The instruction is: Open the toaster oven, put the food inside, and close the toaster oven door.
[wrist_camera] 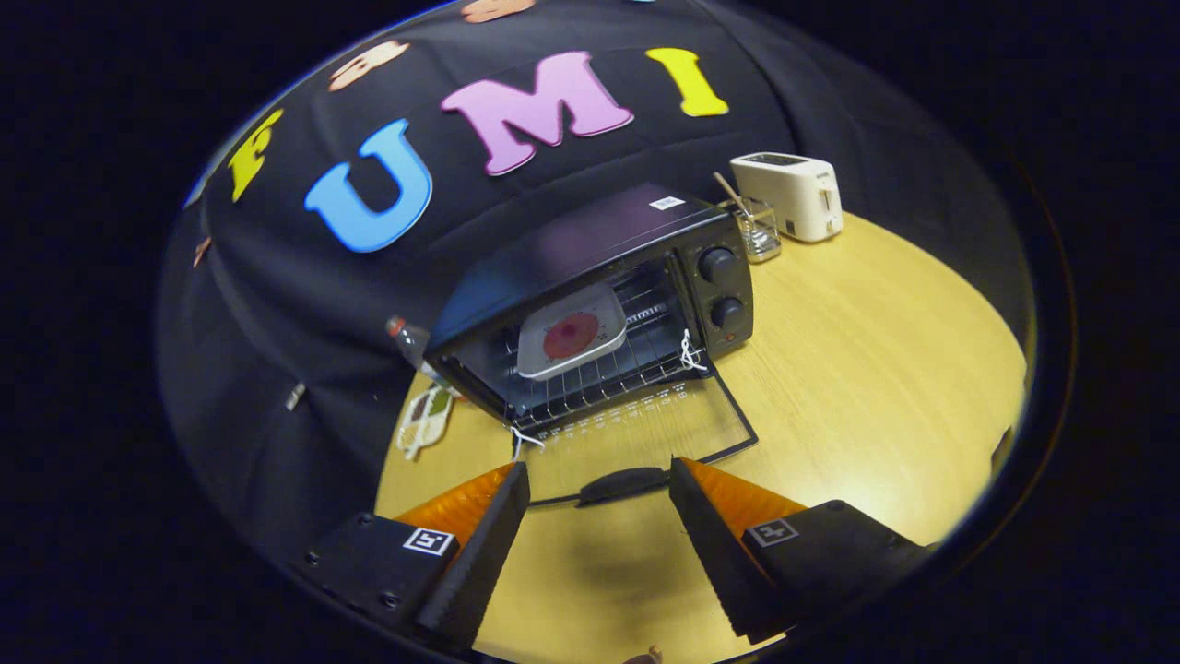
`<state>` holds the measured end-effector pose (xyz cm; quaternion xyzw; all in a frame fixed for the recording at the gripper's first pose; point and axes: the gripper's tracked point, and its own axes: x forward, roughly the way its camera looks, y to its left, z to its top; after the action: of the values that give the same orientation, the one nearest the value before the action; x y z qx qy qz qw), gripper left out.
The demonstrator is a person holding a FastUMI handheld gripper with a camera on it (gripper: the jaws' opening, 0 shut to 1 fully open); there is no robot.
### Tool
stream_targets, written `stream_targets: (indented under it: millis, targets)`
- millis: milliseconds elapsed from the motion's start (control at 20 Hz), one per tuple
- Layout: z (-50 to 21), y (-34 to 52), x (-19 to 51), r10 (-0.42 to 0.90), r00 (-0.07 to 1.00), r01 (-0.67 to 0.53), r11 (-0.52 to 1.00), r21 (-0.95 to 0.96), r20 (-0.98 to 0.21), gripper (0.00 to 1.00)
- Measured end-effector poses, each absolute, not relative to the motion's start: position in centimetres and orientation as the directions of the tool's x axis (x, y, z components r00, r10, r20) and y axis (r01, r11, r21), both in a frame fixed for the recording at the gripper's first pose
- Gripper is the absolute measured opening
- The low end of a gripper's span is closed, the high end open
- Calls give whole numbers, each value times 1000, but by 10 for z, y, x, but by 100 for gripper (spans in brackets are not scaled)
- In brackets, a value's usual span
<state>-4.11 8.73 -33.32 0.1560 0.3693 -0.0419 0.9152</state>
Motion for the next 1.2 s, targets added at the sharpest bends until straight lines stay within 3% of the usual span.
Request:
stream_targets:
  millis: [150, 300, 800, 1200]
  targets:
    - [-366, 97, -60, 13, 679, 71, 994, 84, -734, 99]
    - [-402, 113, -69, 28, 623, 27, 998, 57, -781, 99]
    - [-466, 100, -58, -51, 502, 75, 997, -15, -864, 100]
    - [-486, 96, -42, -94, 504, 90, 994, -56, -858, 100]
